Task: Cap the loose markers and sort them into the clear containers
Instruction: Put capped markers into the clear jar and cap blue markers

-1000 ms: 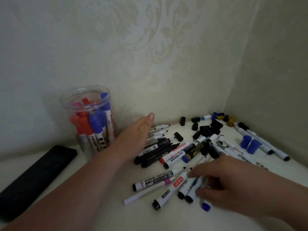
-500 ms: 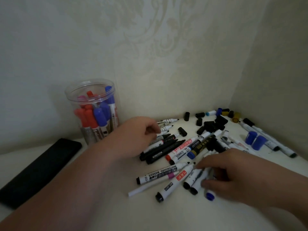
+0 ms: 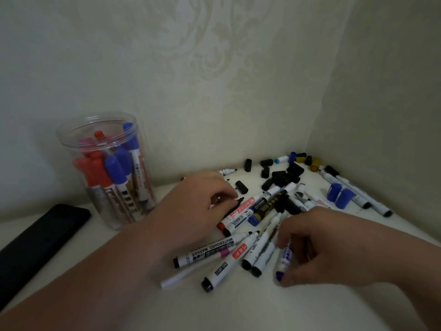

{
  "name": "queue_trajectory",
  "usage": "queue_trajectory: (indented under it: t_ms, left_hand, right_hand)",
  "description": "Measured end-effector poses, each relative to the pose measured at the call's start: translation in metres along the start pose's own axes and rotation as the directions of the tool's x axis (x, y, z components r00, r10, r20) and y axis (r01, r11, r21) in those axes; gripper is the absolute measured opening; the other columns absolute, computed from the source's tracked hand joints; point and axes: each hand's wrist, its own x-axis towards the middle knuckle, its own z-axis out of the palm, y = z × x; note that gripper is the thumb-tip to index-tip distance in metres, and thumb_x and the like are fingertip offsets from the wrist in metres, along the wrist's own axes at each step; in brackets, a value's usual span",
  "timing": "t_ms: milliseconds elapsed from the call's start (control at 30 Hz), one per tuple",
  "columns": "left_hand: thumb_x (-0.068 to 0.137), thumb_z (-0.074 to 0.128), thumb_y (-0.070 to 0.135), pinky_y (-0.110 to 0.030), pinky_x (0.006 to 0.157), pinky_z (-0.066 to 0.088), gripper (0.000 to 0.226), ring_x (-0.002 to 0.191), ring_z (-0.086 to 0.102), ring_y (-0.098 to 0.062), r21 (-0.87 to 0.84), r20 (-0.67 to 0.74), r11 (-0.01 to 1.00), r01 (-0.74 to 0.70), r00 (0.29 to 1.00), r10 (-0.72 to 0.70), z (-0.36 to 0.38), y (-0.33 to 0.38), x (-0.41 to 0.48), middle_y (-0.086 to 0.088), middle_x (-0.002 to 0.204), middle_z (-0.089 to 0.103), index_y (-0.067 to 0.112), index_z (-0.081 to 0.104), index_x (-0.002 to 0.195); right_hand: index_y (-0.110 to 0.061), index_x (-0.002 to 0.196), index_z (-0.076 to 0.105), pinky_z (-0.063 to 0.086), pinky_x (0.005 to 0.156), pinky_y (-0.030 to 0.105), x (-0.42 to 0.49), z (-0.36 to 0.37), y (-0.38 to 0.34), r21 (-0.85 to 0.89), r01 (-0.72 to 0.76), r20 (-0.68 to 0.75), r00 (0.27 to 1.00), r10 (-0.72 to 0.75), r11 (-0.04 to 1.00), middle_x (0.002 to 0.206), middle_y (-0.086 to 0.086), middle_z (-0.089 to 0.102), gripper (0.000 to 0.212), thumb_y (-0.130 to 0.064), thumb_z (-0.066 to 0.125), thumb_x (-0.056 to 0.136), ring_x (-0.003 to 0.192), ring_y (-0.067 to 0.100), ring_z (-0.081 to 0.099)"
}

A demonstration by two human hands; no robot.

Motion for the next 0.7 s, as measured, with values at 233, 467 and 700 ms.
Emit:
queue_trajectory:
  t_ms: [233,467,700]
  left_hand:
    - [0.089,0.068,0.038,-0.029,0.077,0.054,0.020,0.085,0.062,-0.010,0.140,0.288,0.987,0.084,0.950,-0.122,0.034,0.042,0.050,0.007,0.094,0.067,0.022,0.071,0.100]
    - [0.082,0.063,0.027,-0.027,0.053,0.037,0.021,0.063,0.047,-0.011,0.352,0.353,0.929,0.118,0.902,-0.248,0.053,0.060,0.069,0.002,0.074,0.048,0.019,0.048,0.071]
    - [0.075,0.073,0.036,-0.032,0.057,0.054,0.027,0.056,0.065,-0.020,0.107,0.295,0.916,0.386,0.867,-0.400,0.020,0.054,0.067,-0.006,0.061,0.070,0.011,0.072,0.069]
  right_hand:
    - [-0.040,0.108,0.063,0.050,0.065,0.017,0.002,0.002,0.004,-0.061,0.019,-0.026,0.999,-0.021,0.998,0.081,-0.018,0.063,0.043,-0.067,0.070,0.076,0.072,-0.001,0.060]
    - [-0.039,0.114,0.062,0.051,0.069,0.022,0.002,-0.001,0.011,-0.083,0.085,-0.016,0.996,-0.086,0.993,0.087,-0.016,0.059,0.045,-0.064,0.071,0.078,0.078,0.000,0.056]
    - [-0.035,0.104,0.068,0.050,0.059,0.020,-0.005,-0.012,0.030,0.145,0.082,-0.177,0.983,-0.056,0.986,0.080,-0.012,0.065,0.023,-0.049,0.071,0.086,0.066,0.002,0.060]
